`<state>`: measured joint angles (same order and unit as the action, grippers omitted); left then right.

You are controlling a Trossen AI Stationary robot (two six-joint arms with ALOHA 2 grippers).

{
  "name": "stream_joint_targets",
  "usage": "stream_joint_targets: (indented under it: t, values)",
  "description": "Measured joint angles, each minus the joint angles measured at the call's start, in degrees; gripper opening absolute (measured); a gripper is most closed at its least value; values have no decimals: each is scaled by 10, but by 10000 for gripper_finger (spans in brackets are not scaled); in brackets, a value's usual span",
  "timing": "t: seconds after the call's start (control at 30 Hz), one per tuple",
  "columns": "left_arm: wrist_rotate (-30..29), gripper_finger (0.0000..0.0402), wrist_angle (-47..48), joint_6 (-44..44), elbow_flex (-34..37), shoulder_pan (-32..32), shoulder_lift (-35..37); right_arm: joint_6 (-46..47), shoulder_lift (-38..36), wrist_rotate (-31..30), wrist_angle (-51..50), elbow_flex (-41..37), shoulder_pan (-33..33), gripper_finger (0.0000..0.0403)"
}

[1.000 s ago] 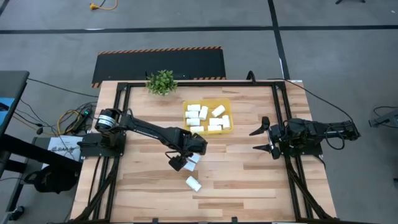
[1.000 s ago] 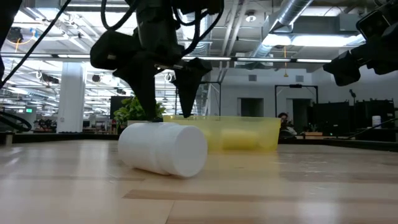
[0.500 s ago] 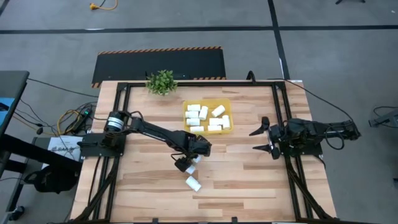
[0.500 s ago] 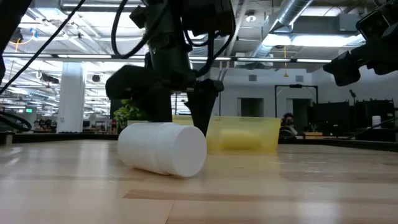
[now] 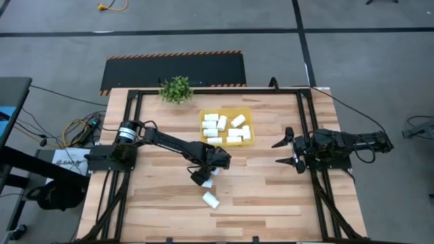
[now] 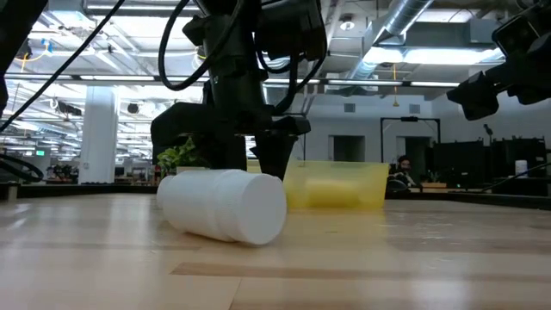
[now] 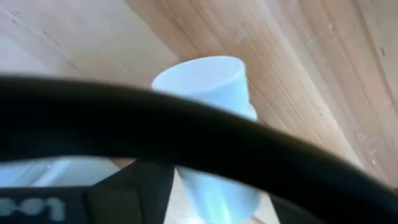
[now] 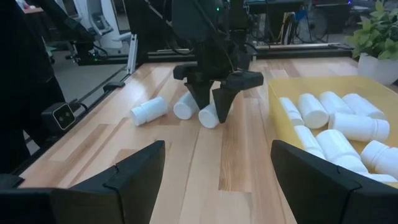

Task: Pick and place pill bottles into a basket
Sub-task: Put the white pill bottle into the yellow bin

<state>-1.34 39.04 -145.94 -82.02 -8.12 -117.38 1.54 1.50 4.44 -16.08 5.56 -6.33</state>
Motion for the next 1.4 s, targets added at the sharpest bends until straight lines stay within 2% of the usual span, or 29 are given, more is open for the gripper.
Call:
stream_joint_targets:
  t: [0.17, 0.43, 0.63, 0.83, 0.97, 1.07, 1.27, 1.4]
  values:
    - [6, 170, -1, 9, 0, 0, 0, 0, 0, 0, 0, 0, 0, 286]
    - [10, 178, -4, 19, -24, 3, 6, 0, 0, 0, -1, 0, 0, 286]
    - [-14, 168, 83, 37, -118, 18, 6, 0, 0, 0, -1, 0, 0, 286]
    - [-72, 173, 165, 76, -226, 51, 6, 0, 0, 0, -1, 0, 0, 286]
    - [-110, 172, 186, 113, -271, 84, 6, 0, 0, 0, -1, 0, 0, 286]
    - [-114, 173, 178, 135, -278, 112, 7, 0, 0, 0, -1, 0, 0, 286]
    - [-88, 175, 175, 162, -275, 166, 0, 0, 0, 0, -1, 0, 0, 286]
    - [-81, 176, 118, 161, -250, 191, 0, 0, 0, 0, -1, 0, 0, 286]
